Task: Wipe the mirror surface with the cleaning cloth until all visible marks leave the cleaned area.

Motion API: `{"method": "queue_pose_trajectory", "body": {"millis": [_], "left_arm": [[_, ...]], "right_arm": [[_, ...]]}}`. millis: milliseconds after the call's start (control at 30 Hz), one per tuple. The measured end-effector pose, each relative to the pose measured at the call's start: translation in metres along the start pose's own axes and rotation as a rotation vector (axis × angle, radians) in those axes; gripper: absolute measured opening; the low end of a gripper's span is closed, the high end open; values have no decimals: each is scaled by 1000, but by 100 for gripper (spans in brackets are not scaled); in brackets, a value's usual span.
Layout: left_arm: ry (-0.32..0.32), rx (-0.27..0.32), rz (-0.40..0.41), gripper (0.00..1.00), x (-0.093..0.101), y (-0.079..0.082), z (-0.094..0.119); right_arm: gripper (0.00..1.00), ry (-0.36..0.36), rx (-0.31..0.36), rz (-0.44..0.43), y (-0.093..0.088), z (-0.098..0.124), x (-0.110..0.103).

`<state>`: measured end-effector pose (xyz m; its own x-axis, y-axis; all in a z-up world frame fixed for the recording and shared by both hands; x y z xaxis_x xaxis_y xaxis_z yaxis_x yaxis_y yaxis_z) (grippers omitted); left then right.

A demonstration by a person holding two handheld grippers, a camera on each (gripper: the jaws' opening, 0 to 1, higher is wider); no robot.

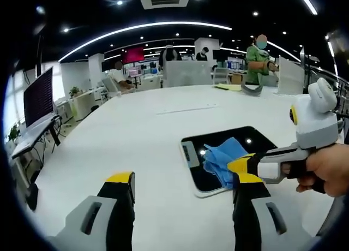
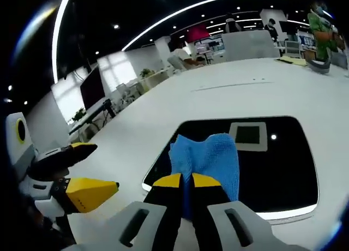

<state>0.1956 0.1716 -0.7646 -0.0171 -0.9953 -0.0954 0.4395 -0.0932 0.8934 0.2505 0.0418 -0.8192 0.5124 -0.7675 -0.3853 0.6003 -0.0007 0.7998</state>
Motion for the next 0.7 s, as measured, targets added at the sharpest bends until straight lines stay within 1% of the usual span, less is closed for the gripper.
{"method": "queue_pose_trajectory", "body": {"millis": [100,300,567,700], "left_arm": [[-4,0,-4,73,1,0,0],[-25,-5,-9,72,6,0,-1],[-31,-4,-15,72,7,0,0],[-29,-2,-14,72,6,0,0]], "right_arm": [[1,-6,5,0,-1,2,3],[1,-9,9,-4,0,0,5],[1,-4,11,-5,-1,-3,8],[1,-11,12,0,-1,-1,12]]}}
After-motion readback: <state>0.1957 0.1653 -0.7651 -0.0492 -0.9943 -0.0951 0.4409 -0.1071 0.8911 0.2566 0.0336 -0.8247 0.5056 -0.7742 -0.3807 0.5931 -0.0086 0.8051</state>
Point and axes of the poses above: the point that each gripper's makers call its tool centre point, and the gripper's own axes: z roughly backward along the fingers, x roughly to its right, y roughly out of its top, the point moved 5 cm from there along z, roughly backward along the fingers, and after that the axes turned 7 degrees about y, right-handed, at the moved point
